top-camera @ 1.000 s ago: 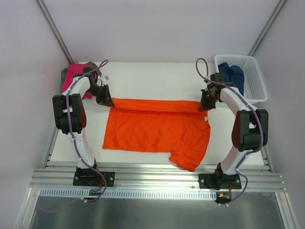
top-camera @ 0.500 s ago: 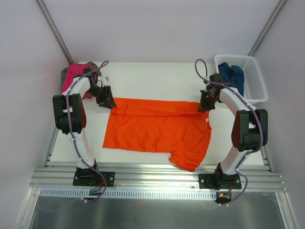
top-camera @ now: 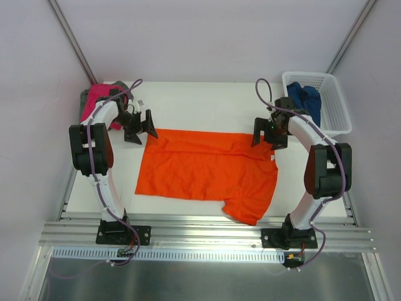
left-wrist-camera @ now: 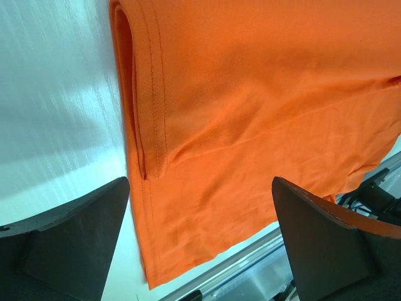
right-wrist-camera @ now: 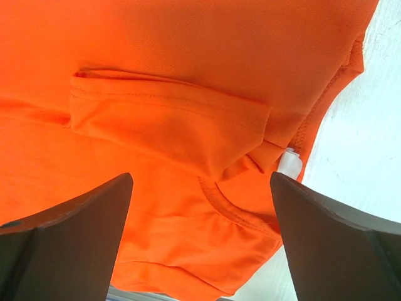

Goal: Fold and stack the t-shirts
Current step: Fold the tshirt

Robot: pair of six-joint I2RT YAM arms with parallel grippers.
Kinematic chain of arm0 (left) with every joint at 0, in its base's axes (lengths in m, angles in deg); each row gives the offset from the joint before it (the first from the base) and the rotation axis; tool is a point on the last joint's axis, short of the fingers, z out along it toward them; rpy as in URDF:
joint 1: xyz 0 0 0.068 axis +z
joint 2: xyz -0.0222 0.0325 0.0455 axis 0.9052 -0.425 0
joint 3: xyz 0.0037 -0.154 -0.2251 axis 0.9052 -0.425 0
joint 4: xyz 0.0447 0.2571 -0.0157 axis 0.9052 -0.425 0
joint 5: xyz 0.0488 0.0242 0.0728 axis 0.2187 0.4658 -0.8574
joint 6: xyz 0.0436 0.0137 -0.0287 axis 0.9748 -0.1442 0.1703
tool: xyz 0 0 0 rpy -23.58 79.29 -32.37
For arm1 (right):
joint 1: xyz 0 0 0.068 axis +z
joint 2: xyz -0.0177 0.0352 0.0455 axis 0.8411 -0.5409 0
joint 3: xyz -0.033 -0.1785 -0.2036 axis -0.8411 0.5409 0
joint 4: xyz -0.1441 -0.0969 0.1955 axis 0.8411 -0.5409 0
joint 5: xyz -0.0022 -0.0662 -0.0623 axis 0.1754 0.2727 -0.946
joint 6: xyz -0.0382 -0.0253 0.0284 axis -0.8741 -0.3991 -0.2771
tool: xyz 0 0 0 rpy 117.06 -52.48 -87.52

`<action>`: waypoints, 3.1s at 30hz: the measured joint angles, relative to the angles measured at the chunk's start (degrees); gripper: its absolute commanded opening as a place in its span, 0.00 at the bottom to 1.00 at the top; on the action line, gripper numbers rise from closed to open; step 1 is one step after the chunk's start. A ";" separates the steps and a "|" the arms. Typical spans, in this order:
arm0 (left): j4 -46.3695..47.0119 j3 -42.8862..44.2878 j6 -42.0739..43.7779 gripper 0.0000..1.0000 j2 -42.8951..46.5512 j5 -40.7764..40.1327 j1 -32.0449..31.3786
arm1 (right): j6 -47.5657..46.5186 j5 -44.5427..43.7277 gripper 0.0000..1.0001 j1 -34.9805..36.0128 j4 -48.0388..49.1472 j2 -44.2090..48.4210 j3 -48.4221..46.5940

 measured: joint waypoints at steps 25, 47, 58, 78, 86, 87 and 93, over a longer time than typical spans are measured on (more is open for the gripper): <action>0.09 9.31 -1.53 0.99 -4.22 1.77 -5.42 | -1.11 1.36 0.76 0.68 1.55 -11.52 -8.61; 0.13 9.29 -2.01 0.99 -4.17 2.14 -5.29 | -1.40 -1.86 0.76 0.42 0.61 -6.67 -6.29; 0.15 7.98 -2.14 0.99 -2.86 2.93 -6.47 | -1.55 -1.75 0.74 -0.39 0.61 -6.58 -4.59; 0.20 7.74 -2.14 0.99 -2.56 2.97 -6.49 | -1.60 -0.35 0.61 -1.07 0.94 -11.37 -6.67; 0.20 7.74 -2.14 0.99 -2.56 2.97 -6.49 | -1.79 -0.83 0.61 -2.89 0.92 -11.34 -7.30; 0.20 7.74 -2.14 0.99 -2.56 2.99 -6.49 | -1.79 -0.83 0.61 -3.02 0.96 -11.34 -7.30; 0.20 7.74 -2.14 0.99 -2.56 2.97 -6.49 | -1.92 -0.74 0.54 -3.04 1.03 -11.34 -7.19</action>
